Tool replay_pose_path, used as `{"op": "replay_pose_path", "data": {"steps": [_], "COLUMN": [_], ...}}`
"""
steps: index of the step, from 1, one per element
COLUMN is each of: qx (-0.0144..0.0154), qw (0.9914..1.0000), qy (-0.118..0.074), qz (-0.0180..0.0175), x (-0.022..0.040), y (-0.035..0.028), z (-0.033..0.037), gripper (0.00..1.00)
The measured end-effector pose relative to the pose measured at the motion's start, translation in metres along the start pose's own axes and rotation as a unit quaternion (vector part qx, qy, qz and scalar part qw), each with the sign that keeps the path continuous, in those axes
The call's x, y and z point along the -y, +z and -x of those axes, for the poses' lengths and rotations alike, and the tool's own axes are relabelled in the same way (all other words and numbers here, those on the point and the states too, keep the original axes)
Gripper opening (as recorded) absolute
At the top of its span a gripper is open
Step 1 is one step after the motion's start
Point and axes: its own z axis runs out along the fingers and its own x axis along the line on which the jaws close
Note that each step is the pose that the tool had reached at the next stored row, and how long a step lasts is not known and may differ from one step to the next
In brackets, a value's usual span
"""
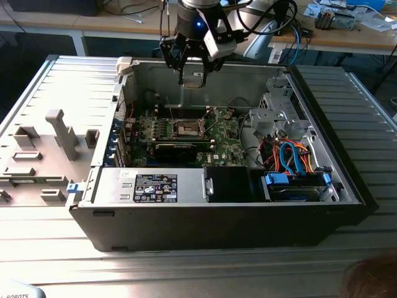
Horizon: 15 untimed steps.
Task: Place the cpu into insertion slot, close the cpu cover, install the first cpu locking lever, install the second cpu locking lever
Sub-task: 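Place the cpu into insertion slot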
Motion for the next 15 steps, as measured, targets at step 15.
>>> {"op": "replay_pose_path", "data": {"steps": [15], "qx": [0.0], "qw": [1.0], "qy": [0.0], "qz": [0.0], "x": [0.0002], "y": [0.002], "z": [-0.0026], "gripper": [0.54]}}
